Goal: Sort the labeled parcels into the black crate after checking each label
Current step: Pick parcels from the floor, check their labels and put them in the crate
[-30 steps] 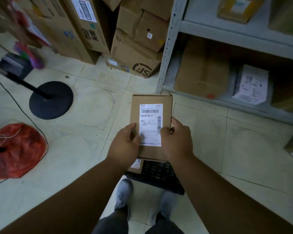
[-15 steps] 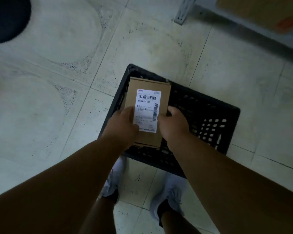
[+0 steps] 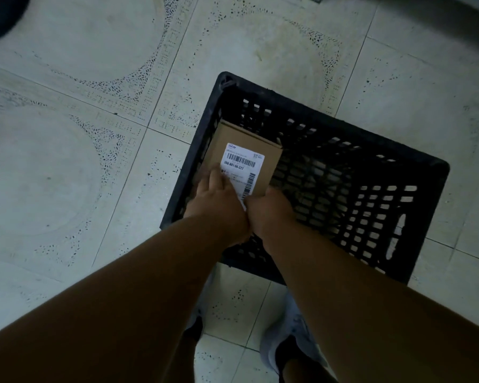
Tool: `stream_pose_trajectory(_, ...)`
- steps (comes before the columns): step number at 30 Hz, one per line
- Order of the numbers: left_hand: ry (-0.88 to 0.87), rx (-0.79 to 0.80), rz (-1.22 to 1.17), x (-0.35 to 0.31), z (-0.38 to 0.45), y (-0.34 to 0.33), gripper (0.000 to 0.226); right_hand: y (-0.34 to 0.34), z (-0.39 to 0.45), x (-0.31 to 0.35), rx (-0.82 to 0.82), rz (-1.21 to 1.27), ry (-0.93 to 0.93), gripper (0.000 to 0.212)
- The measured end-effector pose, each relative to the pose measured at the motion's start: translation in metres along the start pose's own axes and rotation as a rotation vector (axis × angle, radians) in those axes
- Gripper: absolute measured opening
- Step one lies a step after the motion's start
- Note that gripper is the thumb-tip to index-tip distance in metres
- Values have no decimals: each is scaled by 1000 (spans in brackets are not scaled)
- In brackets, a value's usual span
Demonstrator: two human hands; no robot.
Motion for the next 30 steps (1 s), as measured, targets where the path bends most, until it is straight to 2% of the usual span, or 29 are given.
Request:
stream_pose_trajectory(3, -5, 83, -22, -3, -1, 5, 74, 4, 0, 2, 90, -56, -31, 30)
stream_pose_trajectory(6, 71, 129, -66, -5, -4, 13, 59, 12, -4, 10, 140, -161, -31, 31)
stream_pose_trajectory(8, 49, 40, -99, -11, -10, 30, 50, 27, -11, 23, 0, -257, 74, 28)
stream_pose_trajectory(10, -41, -128, -106, -23, -25, 56, 45, 47, -30, 41, -154, -264, 227, 30)
stream_pose_trajectory(13, -169, -248, -263, -48, -73, 87, 40, 78, -77, 60, -162, -202, 348, 45)
stream_pose_trajectory(15, -238, -297, -344, -68, -115, 109, 35, 107, -115, 72, -139, -138, 338, 52)
stream_pose_trajectory(17, -337, -366, -386, -91, -162, 140, 29, 143, -160, 89, -145, -63, 348, 51)
stream_pose_trajectory(22, -502, -460, -593, -163, -288, 252, 26, 264, -306, 144, -344, -20, 474, 48)
stream_pose_trajectory(26, -724, -405, -603, -227, -393, 298, 21, 339, -434, 150, -512, 104, 507, 48)
stream_pose_trajectory(30, -927, -304, -546, -280, -486, 305, 23, 386, -537, 128, -704, 230, 474, 48)
Point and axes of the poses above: each hand's wrist, its own z-axis towards the middle knuckle, its own y-axis out of the back of the hand, x = y × z, the point moved 4 cm from there along z, towards the middle knuckle, and after that the axes turned 6 degrees about -z, right-handed, at the moved point
